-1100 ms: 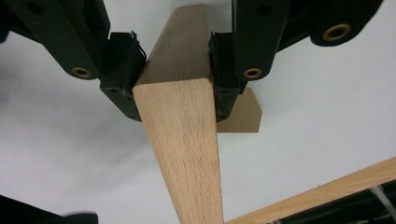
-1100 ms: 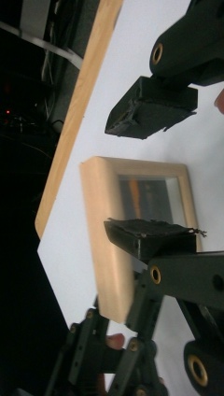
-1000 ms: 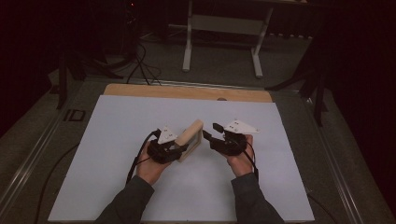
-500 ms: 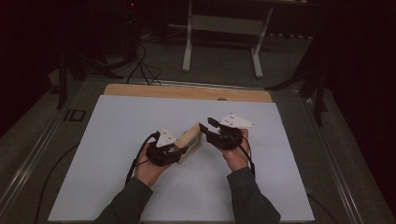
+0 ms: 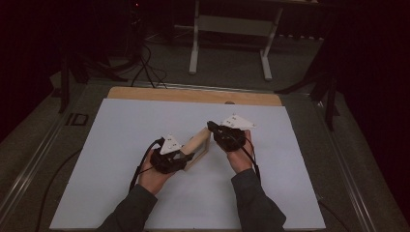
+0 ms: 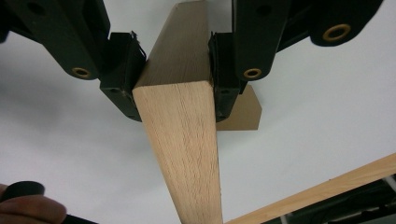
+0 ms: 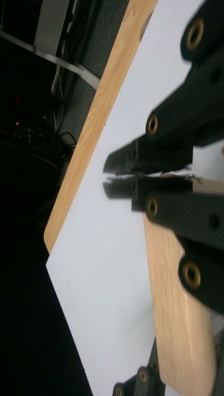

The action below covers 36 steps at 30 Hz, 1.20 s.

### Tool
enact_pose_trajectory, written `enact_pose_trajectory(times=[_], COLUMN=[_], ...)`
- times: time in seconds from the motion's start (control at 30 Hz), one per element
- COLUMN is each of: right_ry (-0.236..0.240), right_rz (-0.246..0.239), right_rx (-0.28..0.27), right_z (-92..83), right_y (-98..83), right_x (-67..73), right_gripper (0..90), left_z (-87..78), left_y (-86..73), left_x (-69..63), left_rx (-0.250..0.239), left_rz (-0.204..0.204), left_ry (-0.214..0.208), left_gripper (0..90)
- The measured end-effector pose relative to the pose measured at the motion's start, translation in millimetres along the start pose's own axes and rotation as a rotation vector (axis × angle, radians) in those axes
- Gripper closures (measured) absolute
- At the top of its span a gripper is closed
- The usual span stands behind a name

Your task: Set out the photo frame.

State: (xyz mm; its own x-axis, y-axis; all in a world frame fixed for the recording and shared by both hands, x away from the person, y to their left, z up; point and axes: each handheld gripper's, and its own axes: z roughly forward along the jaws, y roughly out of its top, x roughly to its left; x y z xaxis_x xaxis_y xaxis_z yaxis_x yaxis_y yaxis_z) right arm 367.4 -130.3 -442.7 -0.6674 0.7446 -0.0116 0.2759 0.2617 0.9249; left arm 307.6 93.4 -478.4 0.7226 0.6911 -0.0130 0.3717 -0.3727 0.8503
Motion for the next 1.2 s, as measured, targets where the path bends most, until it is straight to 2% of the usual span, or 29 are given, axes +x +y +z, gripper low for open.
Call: enact_pose_trajectory(times=[0.57,0.73,0.87,0.93,1.2], right_ry=[0.013,0.014,0.017,0.01,0.003], right_rz=[-0.01,-0.017,-0.013,-0.027,-0.026], right_rx=[0.04,0.071,0.075,0.079,0.094], right_z=[25.3,31.8,32.4,31.9,29.3], right_y=[3.6,0.9,0.4,0.6,0.8], right_x=[4.4,4.3,3.4,4.0,3.2], right_gripper=[89.9,90.0,89.9,90.0,90.0], left_z=[-1.1,-1.2,-1.2,-1.3,-2.9], left_y=[-0.7,-0.9,-0.9,-0.9,-1.4], left_x=[-3.2,-3.2,-3.1,-2.8,1.5], left_rx=[0.0,-0.001,-0.001,-0.001,0.004], left_rz=[0.018,0.02,0.022,0.021,0.014], left_ry=[0.002,0.0,0.0,0.002,0.028], left_gripper=[60.5,60.5,60.4,60.3,59.5])
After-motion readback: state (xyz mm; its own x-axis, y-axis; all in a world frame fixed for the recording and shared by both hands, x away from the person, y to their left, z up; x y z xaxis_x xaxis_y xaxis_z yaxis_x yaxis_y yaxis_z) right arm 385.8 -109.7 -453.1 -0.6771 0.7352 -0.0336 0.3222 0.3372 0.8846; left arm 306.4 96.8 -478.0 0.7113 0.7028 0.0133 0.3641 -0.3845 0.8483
